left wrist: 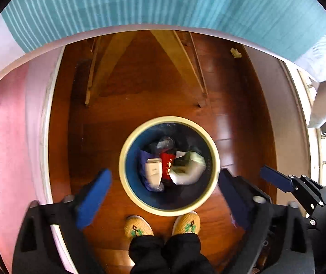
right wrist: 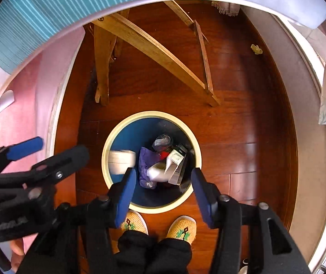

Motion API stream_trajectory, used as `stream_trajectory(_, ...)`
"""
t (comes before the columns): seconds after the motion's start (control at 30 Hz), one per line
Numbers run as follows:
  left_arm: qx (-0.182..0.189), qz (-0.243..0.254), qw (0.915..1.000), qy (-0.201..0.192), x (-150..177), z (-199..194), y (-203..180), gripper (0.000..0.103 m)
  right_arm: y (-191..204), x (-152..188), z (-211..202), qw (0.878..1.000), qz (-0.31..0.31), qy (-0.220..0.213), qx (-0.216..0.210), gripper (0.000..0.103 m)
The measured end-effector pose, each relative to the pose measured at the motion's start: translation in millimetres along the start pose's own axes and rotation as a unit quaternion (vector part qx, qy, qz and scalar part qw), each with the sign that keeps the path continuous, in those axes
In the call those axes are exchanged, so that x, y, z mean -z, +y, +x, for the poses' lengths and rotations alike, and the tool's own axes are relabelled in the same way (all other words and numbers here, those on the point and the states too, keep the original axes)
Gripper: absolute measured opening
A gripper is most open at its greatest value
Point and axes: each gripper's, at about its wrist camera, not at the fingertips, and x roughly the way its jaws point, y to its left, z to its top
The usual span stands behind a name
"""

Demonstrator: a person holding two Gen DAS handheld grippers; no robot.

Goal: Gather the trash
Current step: 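Carry the paper piece and cigarette box over the bin and open both tools, then raise both tools toward the remaining trash on the table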

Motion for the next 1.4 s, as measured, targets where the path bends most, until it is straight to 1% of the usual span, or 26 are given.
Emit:
stream_trajectory(0.13,-0.011,-0.001,0.9999,-0.01,0,1,5,0.1,-1,1,5,1.0,0.015,0.003,0.002,0.051)
stream_trajectory(0.4,-0.02,0.0,0.9996,-0.02,-6,-10,14,0.1,-3,-1,14,0.999,0.044,0.008,0.011,0.051)
stream_trajectory(0.57,-0.02,-0.006,0.9994,-0.027,-8,-27,17,0.1,0,-4,10,0.999,0.048,0.008,0.01,0.052)
stream_trajectory(0.7,-0.019,-0.007,0.9993,-0.03,-9,-47,18,0.1,8,-6,-3,0.999,0.046,0.005,0.007,0.052)
stream_trajectory(0.83,-0.017,-0.011,0.9992,-0.034,-13,-74,19,0.1,12,-10,-24,0.999,0.051,0.005,0.008,0.052)
stream_trajectory(1.0,-0.013,-0.018,0.9988,-0.044,-20,-120,18,0.1,17,-17,-63,0.998,0.056,-0.001,0.007,0.052)
stream_trajectory(1.23,-0.013,-0.019,0.9971,-0.072,-29,-191,13,0.1,27,-27,-138,0.999,0.039,-0.031,-0.004,0.052)
stream_trajectory(1.4,-0.015,-0.01,0.9944,-0.104,-36,-249,6,0.1,36,-35,-190,0.998,0.025,-0.055,-0.01,0.052)
